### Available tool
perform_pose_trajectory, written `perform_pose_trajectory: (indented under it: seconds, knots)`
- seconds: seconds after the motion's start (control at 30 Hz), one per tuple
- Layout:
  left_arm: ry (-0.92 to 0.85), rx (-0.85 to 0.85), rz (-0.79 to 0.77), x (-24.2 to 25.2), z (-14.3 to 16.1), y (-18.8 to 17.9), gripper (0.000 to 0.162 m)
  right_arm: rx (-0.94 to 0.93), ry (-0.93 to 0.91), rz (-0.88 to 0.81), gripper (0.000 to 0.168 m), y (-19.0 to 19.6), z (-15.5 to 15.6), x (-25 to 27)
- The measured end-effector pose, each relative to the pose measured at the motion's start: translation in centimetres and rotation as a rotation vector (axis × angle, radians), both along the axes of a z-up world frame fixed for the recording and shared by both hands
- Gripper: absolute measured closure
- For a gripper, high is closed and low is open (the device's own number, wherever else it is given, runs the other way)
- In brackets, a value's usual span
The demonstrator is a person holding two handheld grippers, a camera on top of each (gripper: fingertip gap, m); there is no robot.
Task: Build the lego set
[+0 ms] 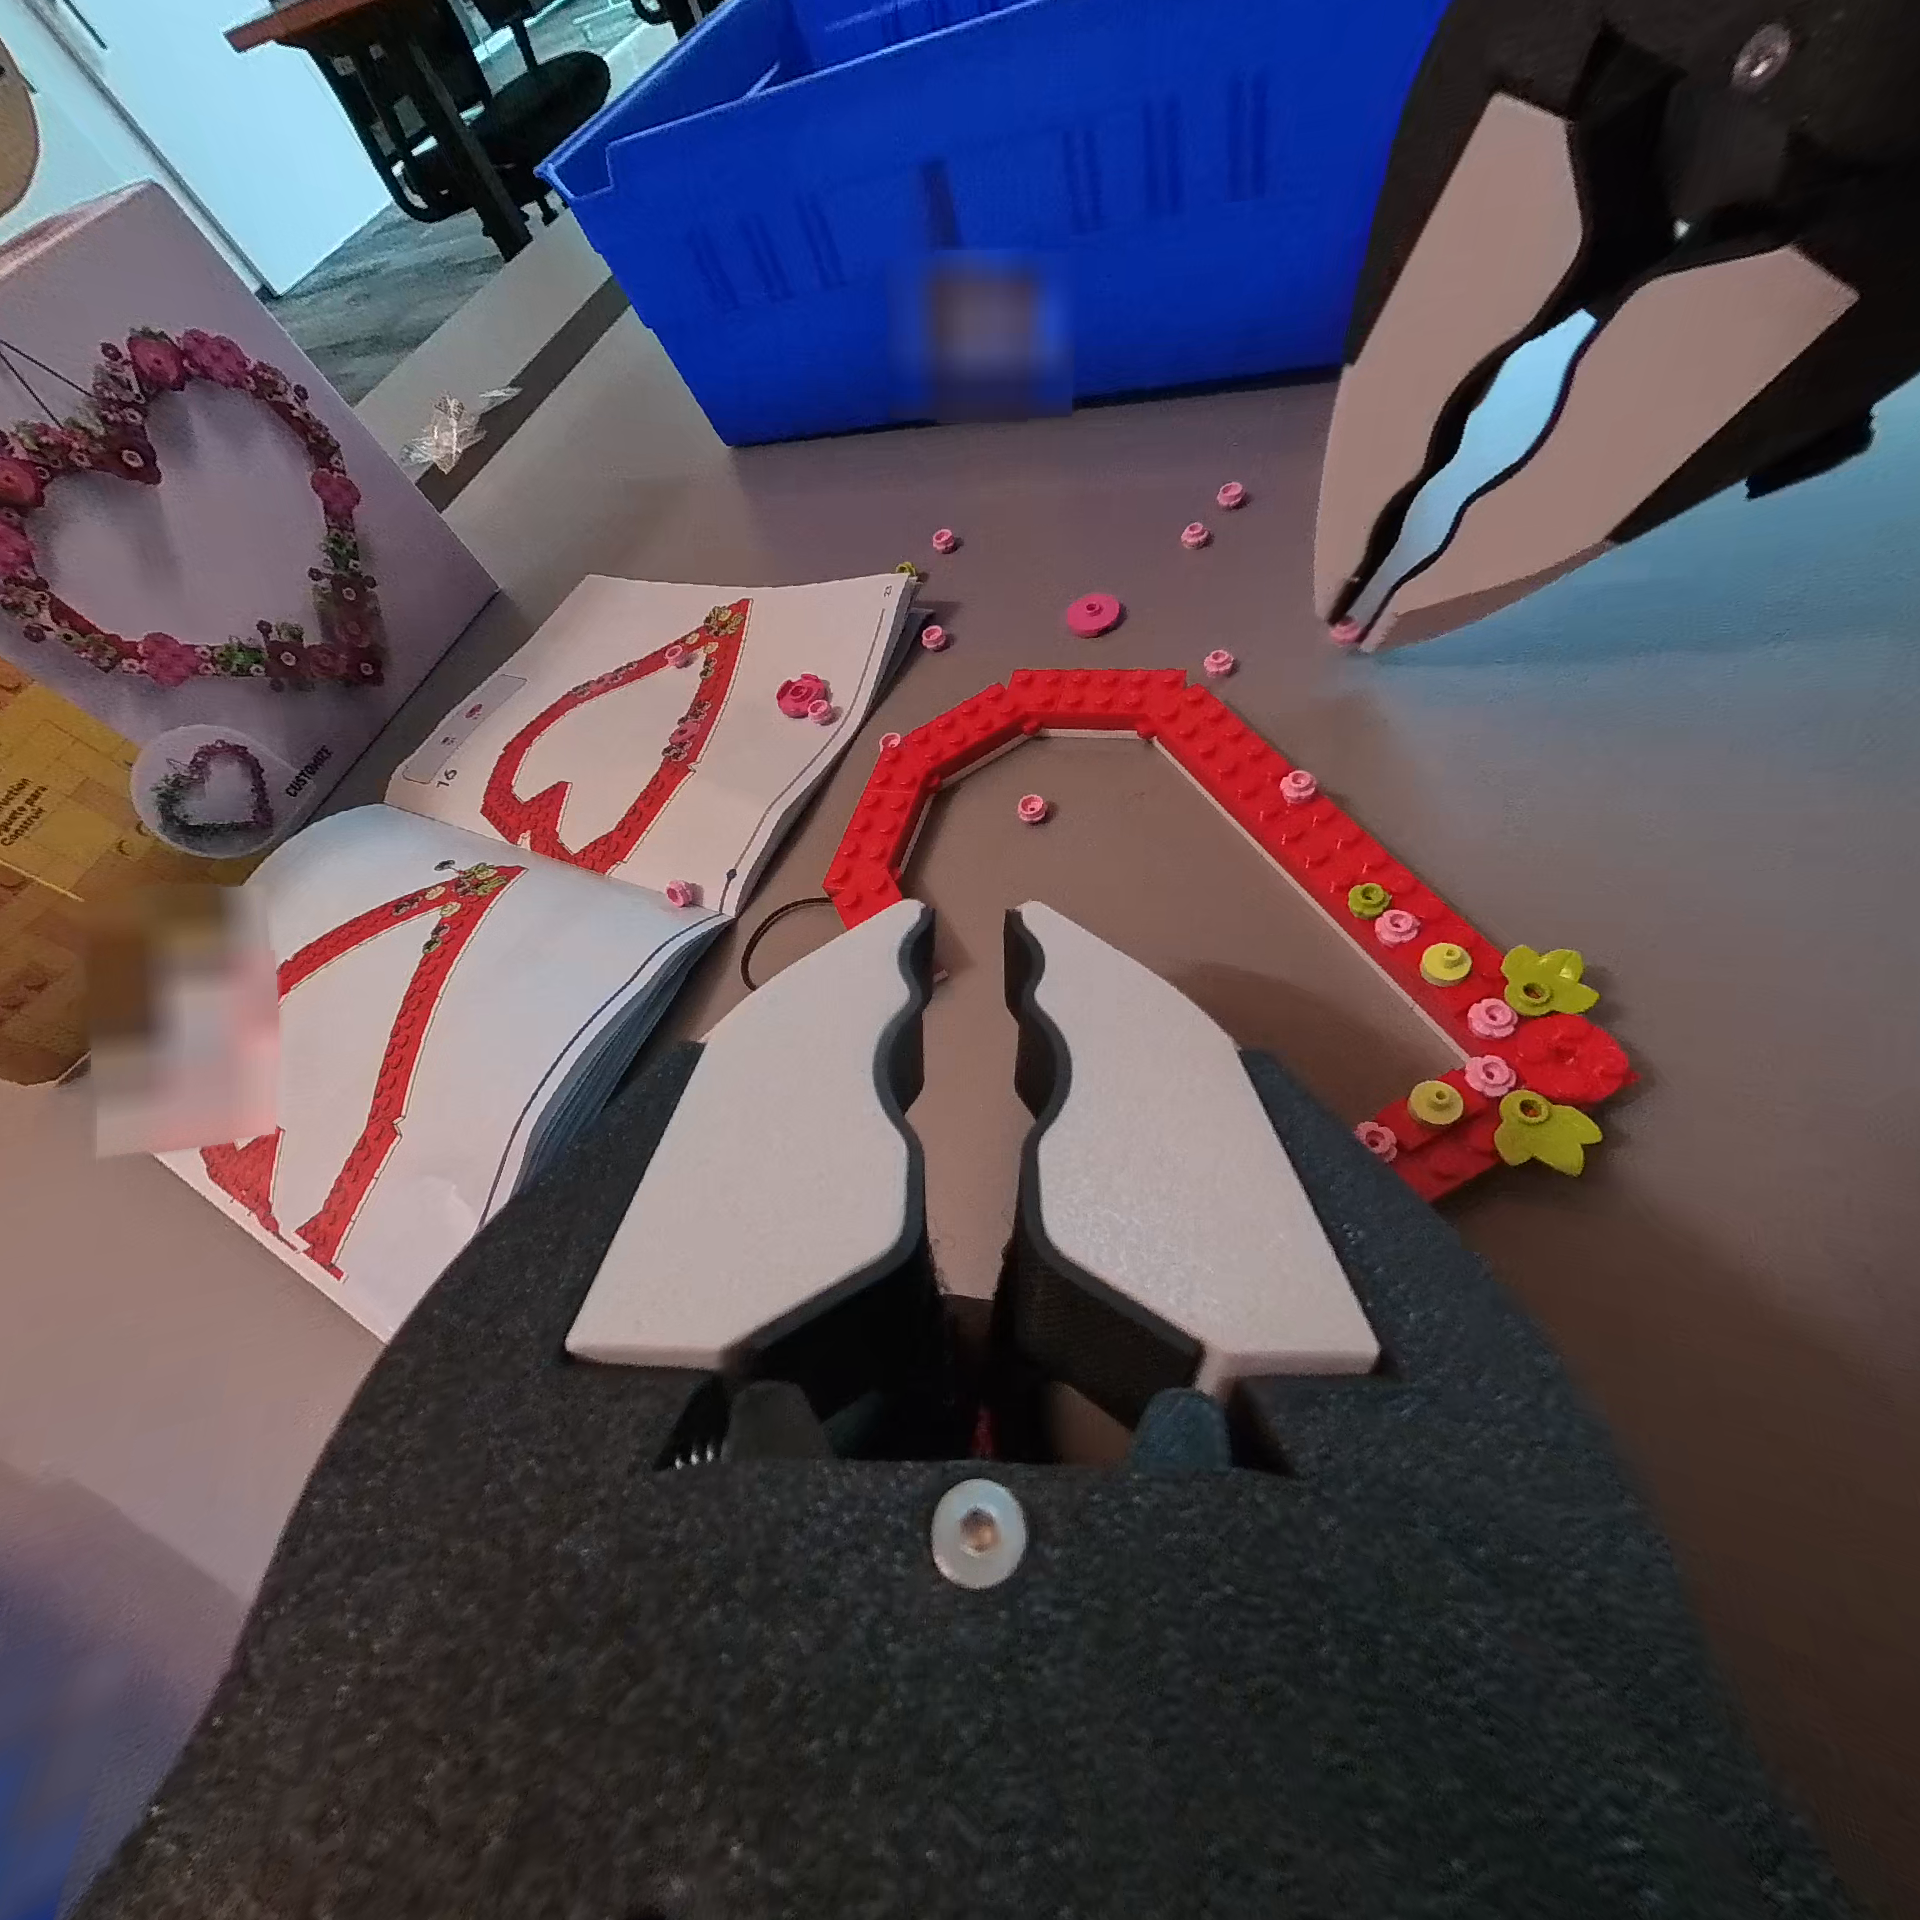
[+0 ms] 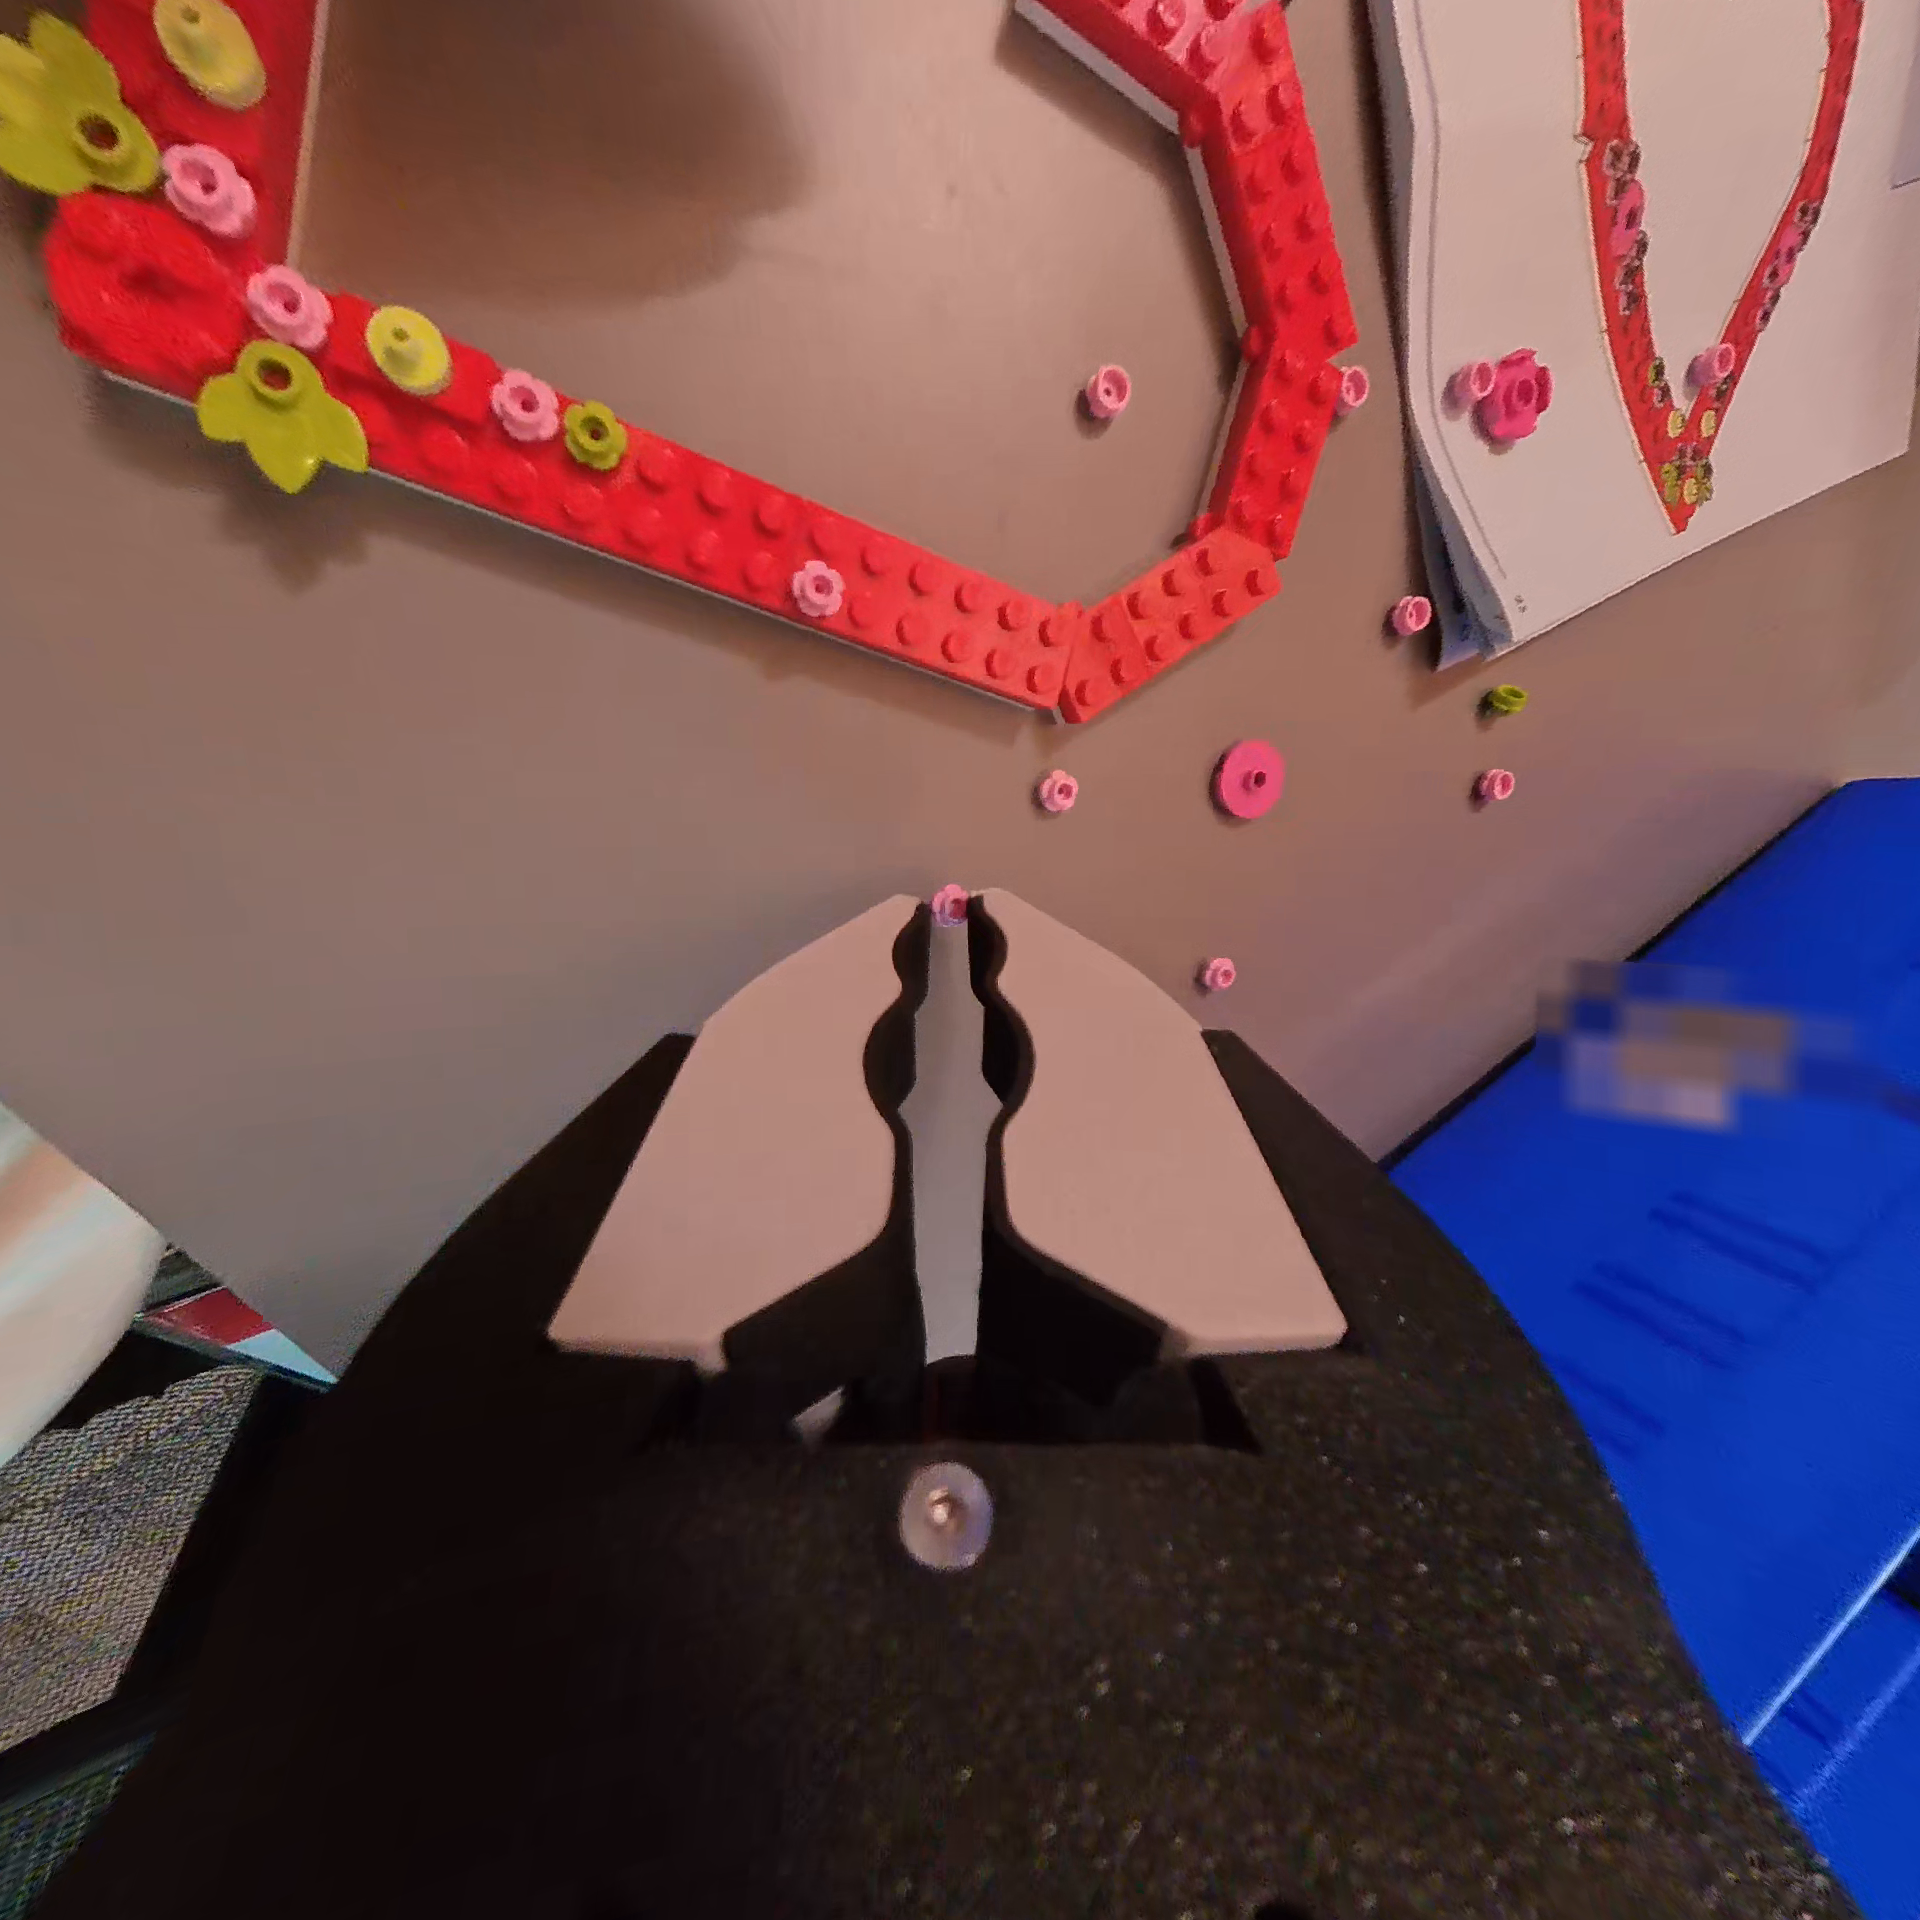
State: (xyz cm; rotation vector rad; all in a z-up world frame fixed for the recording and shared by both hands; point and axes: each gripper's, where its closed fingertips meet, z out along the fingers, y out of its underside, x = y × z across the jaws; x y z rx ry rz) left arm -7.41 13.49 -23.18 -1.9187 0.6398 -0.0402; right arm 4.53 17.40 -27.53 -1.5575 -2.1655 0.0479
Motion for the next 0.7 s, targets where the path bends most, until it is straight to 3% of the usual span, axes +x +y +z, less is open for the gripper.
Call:
perform_pose_trajectory:
  seconds: [0.7]
  knots:
    - [0.021, -0.004, 0.003, -0.1, -0.2, 0.0, 0.15, -0.123, 0.049, -0.036, 0.16, -1.5, -0.2, 0.3]
